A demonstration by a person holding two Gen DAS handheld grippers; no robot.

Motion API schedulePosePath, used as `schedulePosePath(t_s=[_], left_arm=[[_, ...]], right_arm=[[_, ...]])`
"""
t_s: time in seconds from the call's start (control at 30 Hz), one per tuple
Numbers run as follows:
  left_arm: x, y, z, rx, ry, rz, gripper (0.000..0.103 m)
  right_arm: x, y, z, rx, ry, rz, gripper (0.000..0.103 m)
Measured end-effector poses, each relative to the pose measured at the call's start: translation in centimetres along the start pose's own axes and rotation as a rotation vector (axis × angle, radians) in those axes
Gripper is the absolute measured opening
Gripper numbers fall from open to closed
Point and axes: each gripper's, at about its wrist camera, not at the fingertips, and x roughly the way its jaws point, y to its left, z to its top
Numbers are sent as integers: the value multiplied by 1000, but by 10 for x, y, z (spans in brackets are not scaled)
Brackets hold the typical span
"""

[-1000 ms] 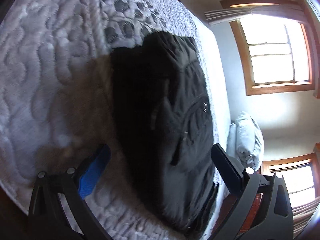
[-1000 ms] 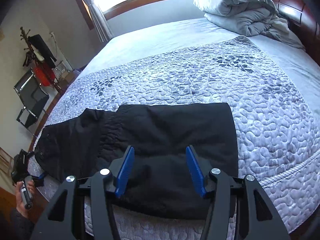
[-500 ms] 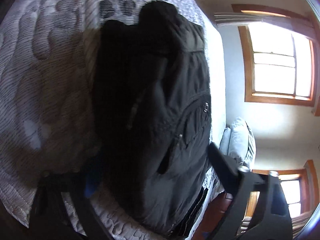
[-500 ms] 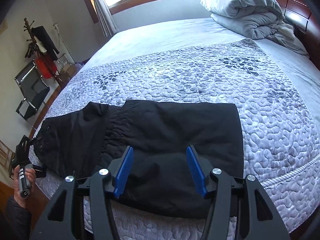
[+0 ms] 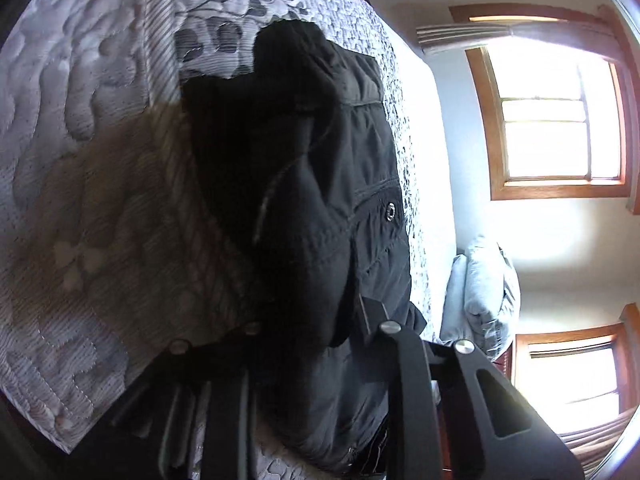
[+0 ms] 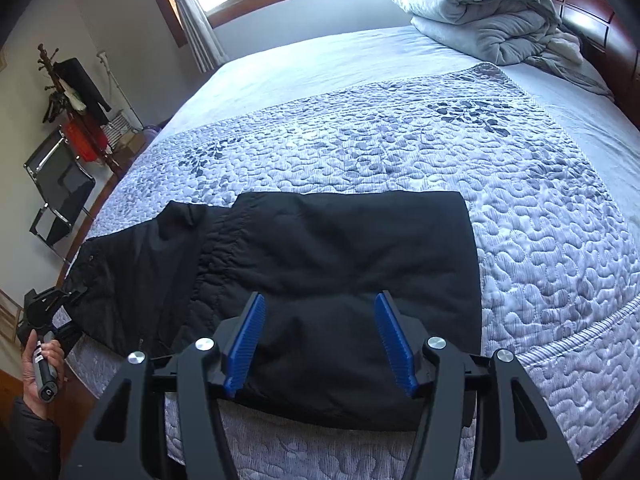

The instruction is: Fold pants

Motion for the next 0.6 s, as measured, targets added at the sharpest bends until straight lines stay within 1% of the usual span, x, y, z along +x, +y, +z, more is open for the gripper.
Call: schedulePosePath(t_s=[0.1,0.27,0.37,0.47,0.6], left_arm=[[-1,-12,2,7,-13,-19,16],[-5,-48,-7,130,-57,-7,14],[-9,-68,-10,190,-71,-20,14],[-12,-97,-20,283,-85,-35,14],[-12,-138,-42,435,-96,-36,15]], right_arm=[[-2,-4,0,10,-6,-2,62],[-4,-13,-1,33,-6,-6,62],[-5,-19,-3,53,-6,-5,62],[-4,-24,-5,70,-3,-6,62],[-4,-31,-7,90,-7,-4,62]])
